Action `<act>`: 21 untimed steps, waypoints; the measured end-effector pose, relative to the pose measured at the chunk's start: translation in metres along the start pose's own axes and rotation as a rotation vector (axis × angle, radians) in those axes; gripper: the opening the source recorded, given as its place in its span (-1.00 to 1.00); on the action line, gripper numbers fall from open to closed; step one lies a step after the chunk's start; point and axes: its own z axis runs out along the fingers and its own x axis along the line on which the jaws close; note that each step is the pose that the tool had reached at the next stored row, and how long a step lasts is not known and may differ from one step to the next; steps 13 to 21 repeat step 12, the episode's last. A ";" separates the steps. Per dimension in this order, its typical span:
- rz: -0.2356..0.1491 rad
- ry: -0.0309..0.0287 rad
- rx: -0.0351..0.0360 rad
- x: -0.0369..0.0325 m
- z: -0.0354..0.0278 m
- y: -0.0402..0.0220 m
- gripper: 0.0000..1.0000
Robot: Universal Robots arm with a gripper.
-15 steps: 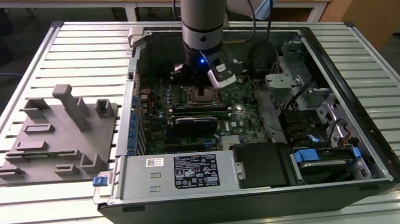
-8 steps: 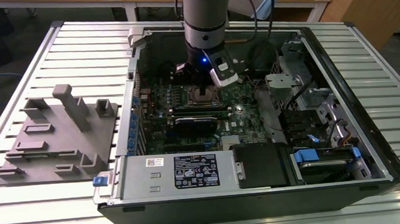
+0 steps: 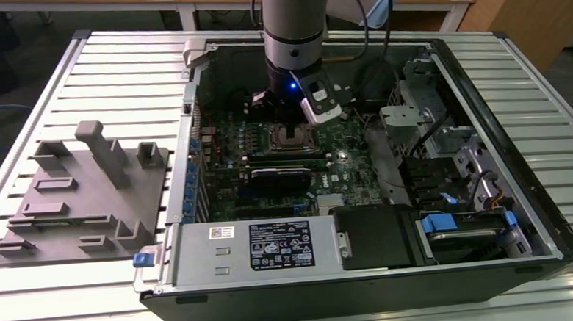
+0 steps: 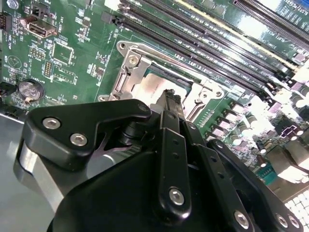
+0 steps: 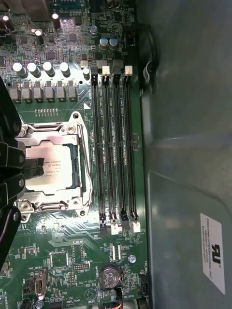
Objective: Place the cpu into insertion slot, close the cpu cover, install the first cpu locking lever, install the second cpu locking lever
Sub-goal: 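Install the second cpu locking lever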
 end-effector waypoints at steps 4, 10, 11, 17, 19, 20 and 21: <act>0.000 0.0000 0.0000 -0.0018 0.0002 0.0005 -0.80; 0.000 -0.0001 -0.0001 -0.0017 0.0003 0.0015 -0.80; 0.000 0.0000 0.0000 -0.0018 0.0003 0.0016 -0.80; 0.000 -0.0001 -0.0001 -0.0018 0.0003 0.0016 -0.80; 0.000 -0.0001 -0.0001 -0.0018 0.0003 0.0016 -0.80; 0.000 -0.0001 -0.0001 -0.0018 0.0003 0.0016 -0.80; 0.000 -0.0001 -0.0001 -0.0018 0.0003 0.0016 -0.80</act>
